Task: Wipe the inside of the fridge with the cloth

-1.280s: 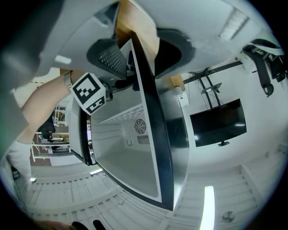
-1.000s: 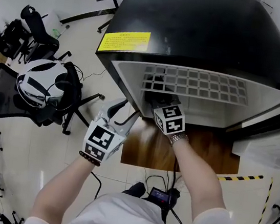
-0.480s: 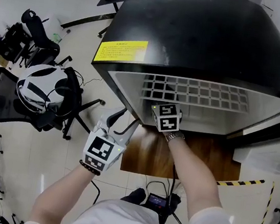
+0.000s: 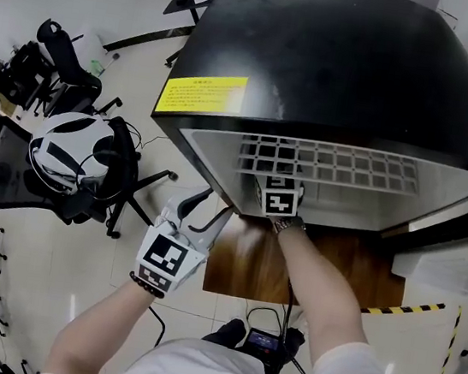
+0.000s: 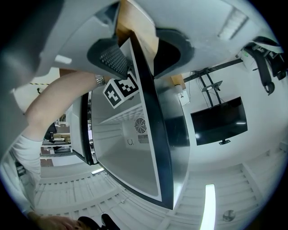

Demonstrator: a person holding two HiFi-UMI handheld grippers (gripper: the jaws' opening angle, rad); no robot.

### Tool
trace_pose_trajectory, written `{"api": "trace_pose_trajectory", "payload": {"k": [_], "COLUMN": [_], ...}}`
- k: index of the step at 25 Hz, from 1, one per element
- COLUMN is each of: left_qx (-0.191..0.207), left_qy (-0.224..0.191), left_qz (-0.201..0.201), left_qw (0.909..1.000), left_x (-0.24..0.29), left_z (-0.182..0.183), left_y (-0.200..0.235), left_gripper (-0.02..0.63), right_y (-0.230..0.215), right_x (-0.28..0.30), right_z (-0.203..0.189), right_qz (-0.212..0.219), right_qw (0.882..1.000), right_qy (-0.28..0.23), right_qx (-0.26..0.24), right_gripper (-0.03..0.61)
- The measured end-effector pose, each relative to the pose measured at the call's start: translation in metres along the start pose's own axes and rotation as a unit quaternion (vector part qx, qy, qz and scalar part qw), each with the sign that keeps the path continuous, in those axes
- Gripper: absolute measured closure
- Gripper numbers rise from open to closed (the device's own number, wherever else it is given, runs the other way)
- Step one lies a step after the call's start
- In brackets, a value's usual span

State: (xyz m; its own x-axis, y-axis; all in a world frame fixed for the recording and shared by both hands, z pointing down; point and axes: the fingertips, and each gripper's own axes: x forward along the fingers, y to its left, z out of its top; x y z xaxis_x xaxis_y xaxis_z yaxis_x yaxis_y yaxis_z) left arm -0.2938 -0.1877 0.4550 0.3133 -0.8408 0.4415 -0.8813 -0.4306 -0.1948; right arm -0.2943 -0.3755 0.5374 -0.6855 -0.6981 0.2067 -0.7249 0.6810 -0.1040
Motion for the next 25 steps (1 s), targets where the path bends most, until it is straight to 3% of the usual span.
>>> {"api": "trace_pose_trajectory", "payload": {"k": [25], "left_qx": [-0.002], "left_qy": [-0.006], "left_qz": [0.031], "left_qw": [0.9995], "left_x": [0.001], "left_z": [-0.001], "left_y": [0.004], "left_gripper": [0.436], "right_y": [-0.095], "right_x": [-0.031], "right_z": [-0.001], "right_qz": [-0.123], "right_qw": [0.992], "right_qy": [0.003], "right_qx": [0.002], "right_gripper": [0.456]}}
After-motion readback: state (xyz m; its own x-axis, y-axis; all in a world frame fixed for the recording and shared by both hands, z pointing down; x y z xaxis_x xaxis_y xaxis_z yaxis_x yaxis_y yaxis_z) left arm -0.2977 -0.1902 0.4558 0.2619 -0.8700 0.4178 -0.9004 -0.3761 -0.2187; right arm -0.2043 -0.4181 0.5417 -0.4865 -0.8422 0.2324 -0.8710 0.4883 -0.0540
